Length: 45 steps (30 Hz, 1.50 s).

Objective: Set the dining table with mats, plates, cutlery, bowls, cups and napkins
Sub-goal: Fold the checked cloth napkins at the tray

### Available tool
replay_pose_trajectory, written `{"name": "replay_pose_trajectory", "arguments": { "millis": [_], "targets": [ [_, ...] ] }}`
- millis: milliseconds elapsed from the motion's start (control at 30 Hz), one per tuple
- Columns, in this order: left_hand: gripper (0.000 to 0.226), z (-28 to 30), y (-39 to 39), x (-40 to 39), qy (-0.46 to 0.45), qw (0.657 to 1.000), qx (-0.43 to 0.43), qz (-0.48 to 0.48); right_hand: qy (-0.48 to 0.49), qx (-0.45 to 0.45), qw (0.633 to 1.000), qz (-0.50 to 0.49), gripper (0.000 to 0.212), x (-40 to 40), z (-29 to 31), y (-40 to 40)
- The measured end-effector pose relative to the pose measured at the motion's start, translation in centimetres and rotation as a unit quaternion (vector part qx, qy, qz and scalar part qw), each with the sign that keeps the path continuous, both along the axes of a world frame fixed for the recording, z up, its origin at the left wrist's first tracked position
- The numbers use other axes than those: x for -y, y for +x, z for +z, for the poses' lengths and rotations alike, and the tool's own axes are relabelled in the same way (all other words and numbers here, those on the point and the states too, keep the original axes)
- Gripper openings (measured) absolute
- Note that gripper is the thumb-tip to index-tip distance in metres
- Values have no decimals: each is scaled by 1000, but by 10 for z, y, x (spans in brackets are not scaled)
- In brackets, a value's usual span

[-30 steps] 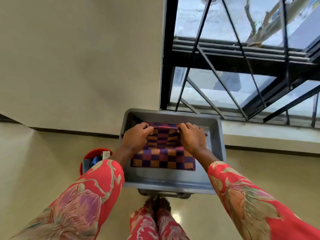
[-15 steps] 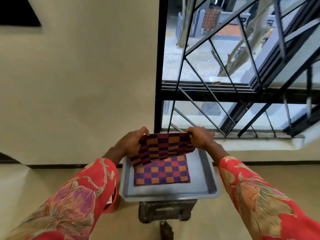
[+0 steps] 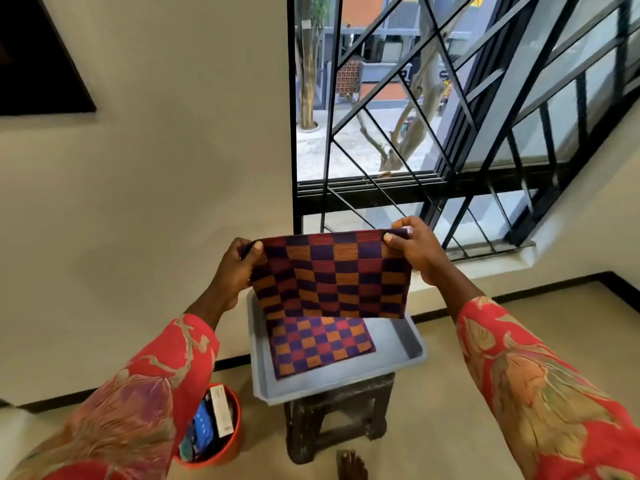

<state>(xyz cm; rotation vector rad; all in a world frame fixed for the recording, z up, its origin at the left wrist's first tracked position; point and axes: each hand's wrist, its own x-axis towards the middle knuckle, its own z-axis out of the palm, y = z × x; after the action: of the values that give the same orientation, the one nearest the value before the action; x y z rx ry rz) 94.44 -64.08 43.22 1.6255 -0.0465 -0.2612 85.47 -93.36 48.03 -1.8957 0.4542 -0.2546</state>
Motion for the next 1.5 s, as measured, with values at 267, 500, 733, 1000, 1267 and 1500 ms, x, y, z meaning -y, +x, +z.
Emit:
{"name": "replay_pose_trajectory", "arguments": {
  "millis": [267,500,733,1000,1267,1500],
  "targets": [
    [13,30,-17,11,-68,991,87,71,126,64,988,-57,28,-10,37,-32],
    [23,64,-36,14,-109,952,244,148,265,138,947,123,26,-6,79,-79],
    [15,91,-45,23,-153,944,275,96,311,205,911,178,27,-1,98,-98],
    [34,85,-53,31,-227,957,179,34,278,162,945,62,15,7,85,-106],
    [30,71,-60,66,-71,974,216,-11,37,147,972,-182,11,12,58,-94],
    [69,43,-83,98,87,943,300,-118,-96,131,966,-202,25,7,32,-108]
  ]
}}
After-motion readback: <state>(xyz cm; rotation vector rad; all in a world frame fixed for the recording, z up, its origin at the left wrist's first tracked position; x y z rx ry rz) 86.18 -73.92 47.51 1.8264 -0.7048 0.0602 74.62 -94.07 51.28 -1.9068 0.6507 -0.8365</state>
